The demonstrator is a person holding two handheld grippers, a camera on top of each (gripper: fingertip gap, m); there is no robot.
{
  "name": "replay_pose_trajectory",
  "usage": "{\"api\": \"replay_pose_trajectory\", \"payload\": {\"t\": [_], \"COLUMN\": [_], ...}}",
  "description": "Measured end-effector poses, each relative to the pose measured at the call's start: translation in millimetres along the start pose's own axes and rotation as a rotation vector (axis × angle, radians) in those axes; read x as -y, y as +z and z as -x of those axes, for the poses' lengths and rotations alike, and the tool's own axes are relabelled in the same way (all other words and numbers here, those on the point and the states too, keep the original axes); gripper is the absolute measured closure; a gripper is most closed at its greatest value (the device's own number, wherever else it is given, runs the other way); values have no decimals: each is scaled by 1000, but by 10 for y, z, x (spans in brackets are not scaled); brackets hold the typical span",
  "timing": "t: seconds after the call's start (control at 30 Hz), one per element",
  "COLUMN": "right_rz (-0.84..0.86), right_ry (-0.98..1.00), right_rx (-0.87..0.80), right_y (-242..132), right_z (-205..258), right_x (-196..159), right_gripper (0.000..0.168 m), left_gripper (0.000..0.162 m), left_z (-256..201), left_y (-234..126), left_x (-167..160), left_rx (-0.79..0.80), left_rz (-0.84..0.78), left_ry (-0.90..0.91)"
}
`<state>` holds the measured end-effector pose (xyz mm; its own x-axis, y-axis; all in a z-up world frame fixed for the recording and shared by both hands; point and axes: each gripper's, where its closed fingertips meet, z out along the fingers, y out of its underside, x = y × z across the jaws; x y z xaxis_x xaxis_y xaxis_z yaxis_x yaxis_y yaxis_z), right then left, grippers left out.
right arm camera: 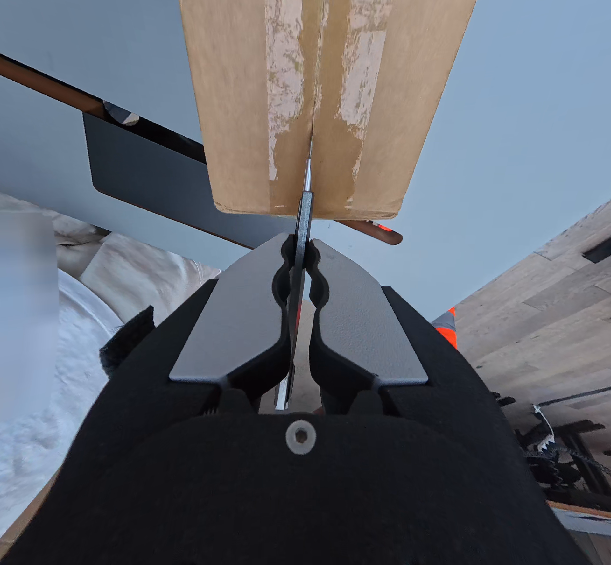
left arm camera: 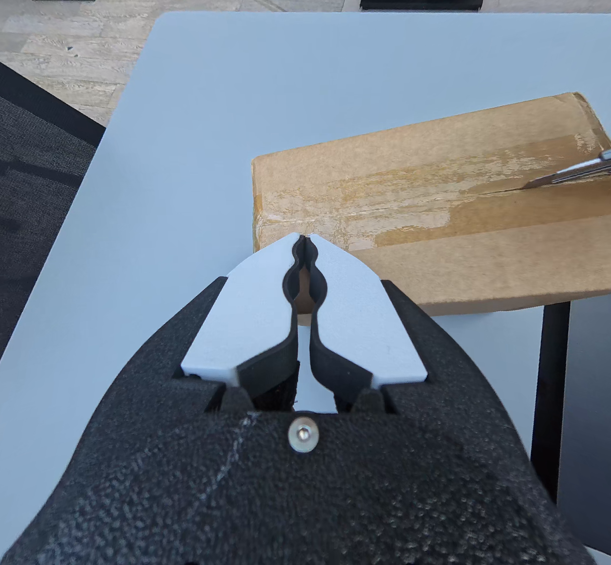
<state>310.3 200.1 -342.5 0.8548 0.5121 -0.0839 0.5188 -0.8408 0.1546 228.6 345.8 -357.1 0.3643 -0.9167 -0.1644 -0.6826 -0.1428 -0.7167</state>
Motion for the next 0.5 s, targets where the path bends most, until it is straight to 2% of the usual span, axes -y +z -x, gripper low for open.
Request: {"api": "replay_pose_trajectory", "payload": {"t": [0.33, 0.43, 0.5], "right_rz": [31, 99, 50], "right_ry": [5, -26, 1], "right_rx": [-12, -40, -32], "right_y": [62, 114, 110], "right_z": [16, -16, -43], "right_x": [-405, -672, -790], "right_gripper": [163, 163, 163], "left_gripper": [162, 162, 162], "left_z": [-1, 4, 3], "left_y": [3, -4, -31], "left_x": [8, 6, 24], "left_rx": [-16, -5, -8], "left_rz": [9, 7, -3], "left_ry": [-2, -4, -31]}}
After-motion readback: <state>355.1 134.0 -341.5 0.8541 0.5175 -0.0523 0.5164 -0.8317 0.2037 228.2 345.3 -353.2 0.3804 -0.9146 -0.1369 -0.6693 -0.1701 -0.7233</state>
